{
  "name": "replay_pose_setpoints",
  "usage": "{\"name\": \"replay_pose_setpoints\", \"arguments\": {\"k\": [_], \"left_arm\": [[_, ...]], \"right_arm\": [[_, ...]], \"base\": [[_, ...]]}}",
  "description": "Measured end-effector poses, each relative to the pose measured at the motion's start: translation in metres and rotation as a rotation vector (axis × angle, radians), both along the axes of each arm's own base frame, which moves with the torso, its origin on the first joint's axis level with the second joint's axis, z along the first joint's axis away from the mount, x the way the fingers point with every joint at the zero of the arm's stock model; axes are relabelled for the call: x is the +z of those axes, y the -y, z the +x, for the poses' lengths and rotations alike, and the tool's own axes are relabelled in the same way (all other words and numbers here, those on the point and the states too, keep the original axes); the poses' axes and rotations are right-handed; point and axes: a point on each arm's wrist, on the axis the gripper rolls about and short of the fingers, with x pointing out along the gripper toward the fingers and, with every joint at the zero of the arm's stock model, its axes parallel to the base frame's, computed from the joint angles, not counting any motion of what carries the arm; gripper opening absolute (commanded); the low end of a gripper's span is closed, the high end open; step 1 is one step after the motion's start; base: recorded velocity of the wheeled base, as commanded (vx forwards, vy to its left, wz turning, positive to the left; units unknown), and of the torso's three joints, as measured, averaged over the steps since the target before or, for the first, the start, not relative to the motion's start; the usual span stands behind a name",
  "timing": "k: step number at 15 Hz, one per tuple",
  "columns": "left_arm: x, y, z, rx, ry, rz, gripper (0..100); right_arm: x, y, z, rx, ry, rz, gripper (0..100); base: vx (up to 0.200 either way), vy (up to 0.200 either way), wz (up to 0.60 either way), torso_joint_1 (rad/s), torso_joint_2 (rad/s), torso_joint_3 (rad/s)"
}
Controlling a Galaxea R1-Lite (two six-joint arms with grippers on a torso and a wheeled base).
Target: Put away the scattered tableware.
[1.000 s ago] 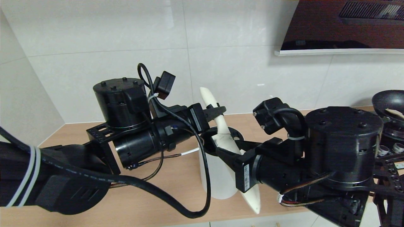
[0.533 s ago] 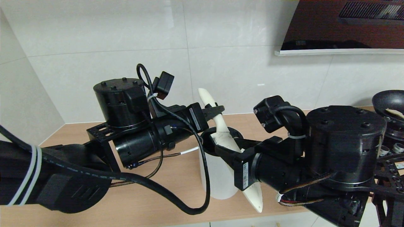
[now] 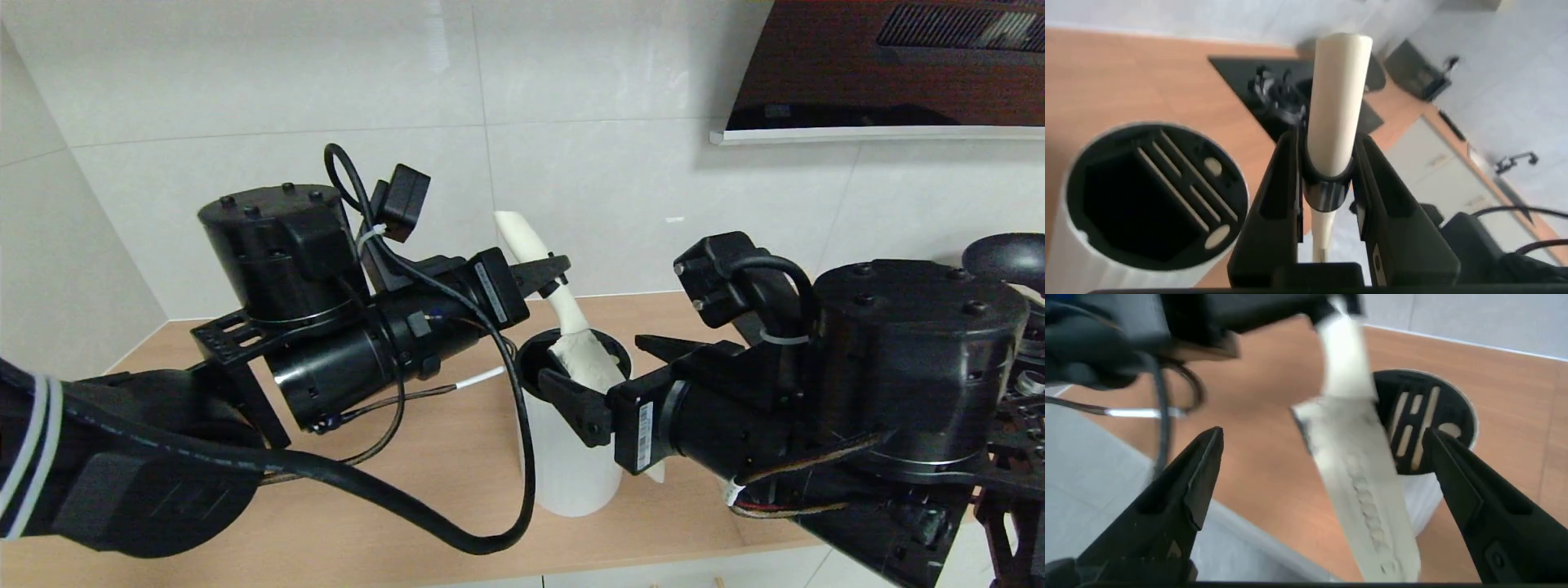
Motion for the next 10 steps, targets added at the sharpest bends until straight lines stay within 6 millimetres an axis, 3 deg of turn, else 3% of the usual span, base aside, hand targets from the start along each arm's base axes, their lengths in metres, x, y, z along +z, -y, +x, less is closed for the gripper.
{"name": "replay_pose_setpoints", "arguments": {"k": [6, 10], "left_arm": [[0.028, -0.033, -0.006, 0.122, 0.184, 0.044, 0], [0.034, -0.043, -0.007, 0.181, 0.363, 0.131, 0]], "right_arm": [[0.027, 0.035, 0.008, -0.102, 0.069, 0.042, 100], [0.032, 0.045, 0.011, -0.132, 0.085, 0.053, 100]], "base": [[0.000, 0.000, 0.00, 0.000, 0.00, 0.000], [0.000, 0.000, 0.00, 0.000, 0.00, 0.000]]}}
